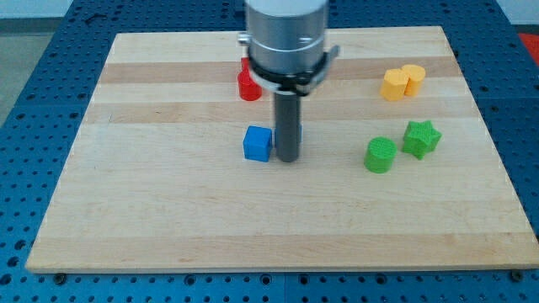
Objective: Move the blue triangle along with blue cube towards left
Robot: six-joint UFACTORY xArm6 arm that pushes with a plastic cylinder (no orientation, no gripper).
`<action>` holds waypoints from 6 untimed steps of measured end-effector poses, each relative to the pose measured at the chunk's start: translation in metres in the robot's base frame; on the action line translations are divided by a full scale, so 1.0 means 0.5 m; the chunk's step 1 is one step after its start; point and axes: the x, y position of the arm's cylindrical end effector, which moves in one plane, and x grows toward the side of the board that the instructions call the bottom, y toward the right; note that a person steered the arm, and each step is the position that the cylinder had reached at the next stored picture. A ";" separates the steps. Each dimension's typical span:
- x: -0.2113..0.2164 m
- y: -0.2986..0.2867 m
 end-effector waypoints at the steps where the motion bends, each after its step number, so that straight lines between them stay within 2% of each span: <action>1: -0.035 0.145; 2: -0.082 0.145; 4: -0.082 -0.040; 6: -0.038 -0.045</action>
